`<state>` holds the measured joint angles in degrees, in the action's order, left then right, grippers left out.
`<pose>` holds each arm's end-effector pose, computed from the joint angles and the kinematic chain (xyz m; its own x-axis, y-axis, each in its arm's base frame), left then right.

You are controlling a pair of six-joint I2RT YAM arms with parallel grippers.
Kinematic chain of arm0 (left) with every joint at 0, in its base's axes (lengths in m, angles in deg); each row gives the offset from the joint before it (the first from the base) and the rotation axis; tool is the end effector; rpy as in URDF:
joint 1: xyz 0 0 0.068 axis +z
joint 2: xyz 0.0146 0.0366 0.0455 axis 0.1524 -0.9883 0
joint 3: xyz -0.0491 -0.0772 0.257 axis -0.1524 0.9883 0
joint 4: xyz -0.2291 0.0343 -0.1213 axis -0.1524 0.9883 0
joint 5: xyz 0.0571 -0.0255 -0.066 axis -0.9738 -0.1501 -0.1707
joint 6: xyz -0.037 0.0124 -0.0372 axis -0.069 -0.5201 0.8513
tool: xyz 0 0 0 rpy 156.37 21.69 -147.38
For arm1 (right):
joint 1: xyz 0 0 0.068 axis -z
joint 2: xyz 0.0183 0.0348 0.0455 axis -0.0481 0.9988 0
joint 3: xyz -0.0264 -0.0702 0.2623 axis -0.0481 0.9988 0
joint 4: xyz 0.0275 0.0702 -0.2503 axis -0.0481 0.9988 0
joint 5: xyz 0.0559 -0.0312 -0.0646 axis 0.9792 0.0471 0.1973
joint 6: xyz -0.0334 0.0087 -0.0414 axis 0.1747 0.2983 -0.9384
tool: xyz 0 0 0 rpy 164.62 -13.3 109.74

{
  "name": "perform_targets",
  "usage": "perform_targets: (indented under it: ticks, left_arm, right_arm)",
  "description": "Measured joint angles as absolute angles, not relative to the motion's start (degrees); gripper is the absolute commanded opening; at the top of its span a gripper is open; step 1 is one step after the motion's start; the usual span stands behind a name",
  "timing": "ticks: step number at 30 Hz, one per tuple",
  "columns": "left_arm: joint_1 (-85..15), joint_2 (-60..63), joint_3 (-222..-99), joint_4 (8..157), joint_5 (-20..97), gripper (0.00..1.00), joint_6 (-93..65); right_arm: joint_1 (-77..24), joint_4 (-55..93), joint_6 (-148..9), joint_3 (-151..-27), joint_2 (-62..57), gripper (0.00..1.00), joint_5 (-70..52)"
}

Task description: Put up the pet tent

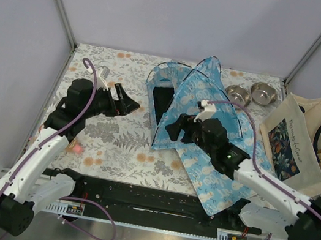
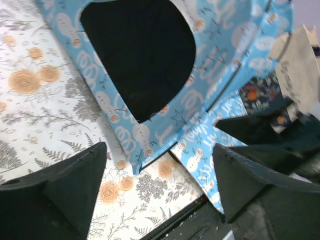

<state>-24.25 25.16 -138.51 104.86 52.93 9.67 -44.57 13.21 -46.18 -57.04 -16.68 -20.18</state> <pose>0.1910 -0.0671 0.3358 -0.6296 -0.3809 -0.6771 0.2791 0.7025 -0.6547 0.1841 0.1965 0.2817 -0.5336 0.1650 -0.8295 -0.4947 0.7347 0.4643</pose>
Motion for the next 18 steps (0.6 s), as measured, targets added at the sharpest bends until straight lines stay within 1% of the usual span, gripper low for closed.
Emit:
perform_targets:
  ticks: [3, 5, 7, 12, 18]
  left_arm:
    - [-24.0, 25.2, -138.5, 105.9, 48.2, 0.99, 8.3]
    - [-23.8, 25.4, -138.5, 106.4, 45.5, 0.99, 7.4]
    - [-23.7, 25.9, -138.7, 107.5, 42.7, 0.99, 6.5]
    - [-23.6, 29.0, -138.9, 109.7, 38.6, 0.99, 4.6]
    - [-23.6, 33.6, -138.8, 112.4, 37.5, 0.99, 4.0]
  right_arm:
    - [-44.7, 21.4, -47.7, -58.3, -23.1, 0.86, -27.0]
    - [-44.6, 27.4, -48.2, -62.8, -25.4, 0.86, -32.6]
    - [-44.7, 30.8, -48.3, -68.1, -25.0, 0.85, -36.8]
    - [-44.7, 35.2, -48.6, -80.3, -18.5, 0.77, -43.7]
    - [-45.4, 40.4, -48.7, -92.8, -4.7, 0.71, -49.1]
